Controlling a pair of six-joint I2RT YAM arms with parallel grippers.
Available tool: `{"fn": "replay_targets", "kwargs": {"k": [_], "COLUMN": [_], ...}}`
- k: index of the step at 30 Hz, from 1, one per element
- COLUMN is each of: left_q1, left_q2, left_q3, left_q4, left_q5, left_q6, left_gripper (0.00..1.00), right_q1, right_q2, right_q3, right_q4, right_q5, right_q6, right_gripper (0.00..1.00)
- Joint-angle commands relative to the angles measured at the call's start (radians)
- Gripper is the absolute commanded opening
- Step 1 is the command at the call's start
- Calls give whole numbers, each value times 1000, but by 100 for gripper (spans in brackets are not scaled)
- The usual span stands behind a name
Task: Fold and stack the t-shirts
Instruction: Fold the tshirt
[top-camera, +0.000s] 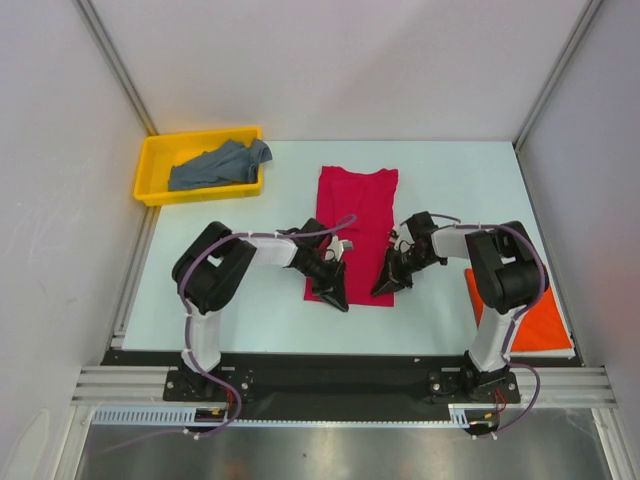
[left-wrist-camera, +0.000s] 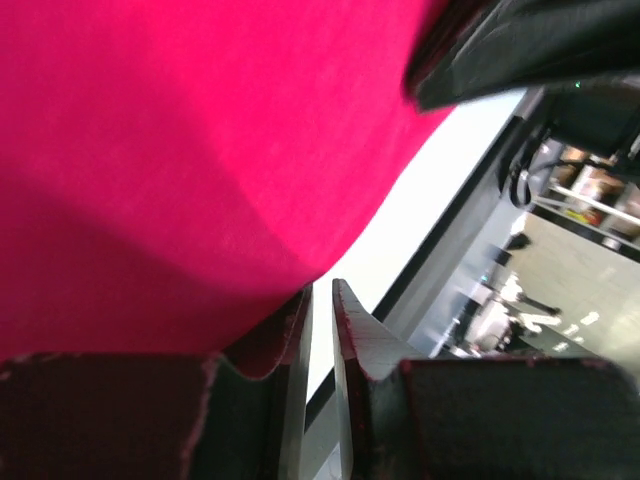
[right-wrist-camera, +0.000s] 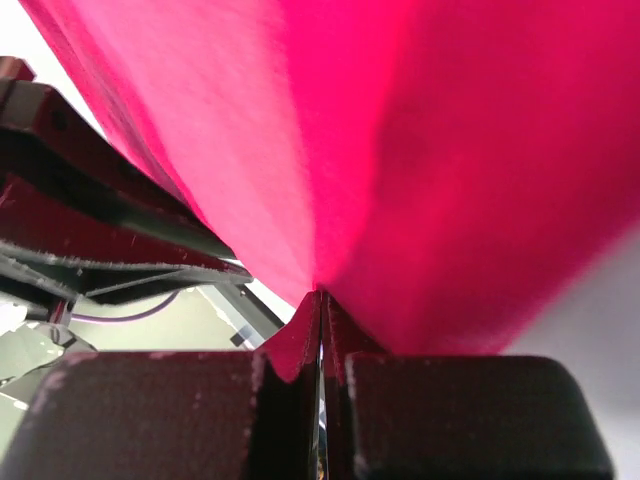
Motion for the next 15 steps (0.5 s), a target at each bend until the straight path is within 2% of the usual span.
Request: {"fn": "replay_targets", "kwargs": {"k": [1,6,9,12,13,14,15], "left_q1": [29,44,43,46,53,61,134], "left_q2": [3,-46,-145,-282,-302,-314,-292], "left_q3": [-79,-166,-195,-160,-105,-74,37], "left_q4": [71,25,-40,-129,-157,-183,-209], "left_q5": [-4,-13,10,10,-2,-16,-28], "left_q6": [26,89,127,161,173,190,187], "left_gripper": [19,19,21,26,27,27,28], "right_q1": [-20,-54,-86,-112,-117,-121,-132], "right_q2": [-40,-83,-123,-187,-207,-210,-174], "right_q3": [-31,-73,-91,-70,-59,-42,46], "right_q4": [-2,-33,-66,-111,-123,-123,-105], "right_q5": [0,28,45,49,42,39,16], "right_q6": [-23,-54,-69,-75,-74,-69,-47], "right_gripper": [0,0,0,2,6,16,20]}}
